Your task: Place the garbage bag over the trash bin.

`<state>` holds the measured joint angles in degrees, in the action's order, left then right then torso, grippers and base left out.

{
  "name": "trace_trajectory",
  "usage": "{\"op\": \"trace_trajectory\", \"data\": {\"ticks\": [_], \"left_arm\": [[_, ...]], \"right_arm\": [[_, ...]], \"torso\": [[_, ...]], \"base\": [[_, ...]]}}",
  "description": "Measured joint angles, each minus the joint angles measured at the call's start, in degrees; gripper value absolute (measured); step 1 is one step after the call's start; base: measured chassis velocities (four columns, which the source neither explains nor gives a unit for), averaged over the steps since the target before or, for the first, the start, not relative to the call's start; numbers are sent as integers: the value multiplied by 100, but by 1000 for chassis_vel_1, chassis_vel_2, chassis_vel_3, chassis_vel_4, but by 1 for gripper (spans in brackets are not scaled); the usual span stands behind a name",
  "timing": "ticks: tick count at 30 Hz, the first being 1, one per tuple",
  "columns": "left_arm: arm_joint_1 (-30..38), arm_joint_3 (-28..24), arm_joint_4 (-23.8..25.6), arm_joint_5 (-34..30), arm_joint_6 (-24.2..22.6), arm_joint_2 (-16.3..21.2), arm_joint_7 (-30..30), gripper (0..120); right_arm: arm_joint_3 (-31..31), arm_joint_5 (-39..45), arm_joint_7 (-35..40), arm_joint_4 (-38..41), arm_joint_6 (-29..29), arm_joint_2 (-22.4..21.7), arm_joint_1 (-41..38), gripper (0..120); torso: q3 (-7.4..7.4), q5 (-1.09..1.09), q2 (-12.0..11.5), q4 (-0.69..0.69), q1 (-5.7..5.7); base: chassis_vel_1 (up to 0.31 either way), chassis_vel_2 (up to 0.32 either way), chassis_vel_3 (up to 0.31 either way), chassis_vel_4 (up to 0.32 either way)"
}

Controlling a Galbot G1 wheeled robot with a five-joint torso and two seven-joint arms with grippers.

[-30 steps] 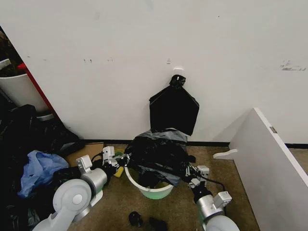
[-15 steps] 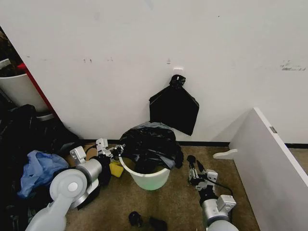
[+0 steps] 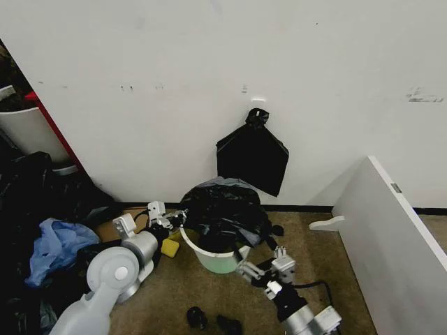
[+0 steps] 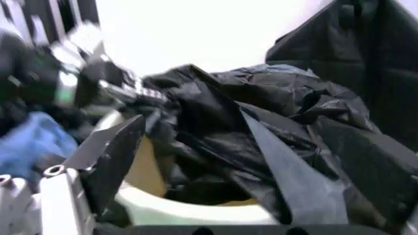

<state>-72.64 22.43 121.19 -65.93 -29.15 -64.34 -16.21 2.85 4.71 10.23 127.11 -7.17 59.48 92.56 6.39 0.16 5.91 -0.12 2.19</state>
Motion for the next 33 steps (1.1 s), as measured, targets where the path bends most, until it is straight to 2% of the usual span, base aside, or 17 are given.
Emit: {"op": "trace_trajectory", "data": {"ticks": [2, 3, 5, 9, 10, 15, 16, 17, 18, 20, 21, 23, 24, 26, 29, 32, 33], "left_arm": [[-9, -12, 11, 21, 0, -14, -3, 5], [-9, -12, 11, 21, 0, -14, -3, 5], [-15, -37, -11, 56, 1, -16, -4, 5], [-14, -76, -62, 97, 2, -20, -4, 5], [-6, -98, -86, 111, 4, -35, -5, 5], [26, -140, -119, 115, 6, -69, -7, 5], [38, -146, -126, 108, 6, -73, -12, 5], [39, -147, -127, 105, 6, -74, -13, 5], [51, -146, -127, 57, 6, -81, -16, 5], [54, -141, -122, 24, 5, -85, -18, 5], [54, -141, -122, 24, 5, -85, -18, 5], [50, -134, -107, 10, -1, -86, -20, 5], [39, -125, -100, 4, -6, -88, -23, 5], [25, -108, -94, -12, -13, -92, -25, 5], [14, -95, -80, -32, -16, -99, -26, 5], [10, -45, -55, -137, -19, -117, -77, 5], [10, -45, -55, -137, -19, -117, -77, 5]], "right_arm": [[-5, -135, 206, -35, 119, 26, -76, 86], [-5, -135, 206, -35, 119, 26, -76, 86], [24, -254, 343, -122, 121, 40, -133, 73], [40, -300, 386, -178, 123, 20, -138, 63], [47, -341, 406, -217, 139, 5, -141, 56], [72, -540, 403, -335, 114, -16, -159, 41], [90, -607, 378, -374, 64, -17, -169, 34], [93, -614, 372, -379, 57, -17, -170, 34], [110, -637, 323, -417, -4, -22, -179, 27], [113, -603, 264, -458, -95, -27, -197, 19], [113, -603, 264, -458, -95, -27, -197, 19], [128, -591, 189, -537, -277, -18, -231, 13], [169, -626, 81, -662, -535, 12, -274, 6], [213, -649, -83, -802, -854, 34, -299, 0], [255, -652, -252, -941, -1205, 51, -315, 0], [388, -285, -1304, -1369, -2577, 115, -415, 0], [388, -285, -1304, -1369, -2577, 115, -415, 0]], "torso": [[0, 0, 0, 0, 0], [0, 0, 0, 0, 0], [0, 0, 0, 0, 0], [0, 0, 0, 0, 0], [0, 0, 0, 0, 0], [0, -1, 0, 0, 0], [0, -1, 0, 0, 0], [0, -1, 0, 0, 0], [0, 0, 0, 0, 0], [0, 0, 0, 0, 0], [0, 0, 0, 0, 0], [0, 0, 0, 0, 0], [0, 0, 0, 0, 0], [0, 0, 0, 1, 0], [0, 0, 0, 0, 0], [0, 0, 0, 0, 0], [0, 0, 0, 0, 0]], "base": [[0, 0, 0, 0], [0, 0, 0, 0], [0, 0, 0, 0], [0, 0, 0, 0], [0, 0, 0, 0], [0, 0, 0, 0], [0, 0, 0, 0], [0, 0, 0, 0], [0, 0, 0, 0], [0, 0, 0, 0], [0, 0, 0, 0], [0, 0, 0, 0], [0, 0, 0, 0], [0, 0, 0, 0], [0, 0, 0, 0], [0, 0, 0, 0], [0, 0, 0, 0]]}}
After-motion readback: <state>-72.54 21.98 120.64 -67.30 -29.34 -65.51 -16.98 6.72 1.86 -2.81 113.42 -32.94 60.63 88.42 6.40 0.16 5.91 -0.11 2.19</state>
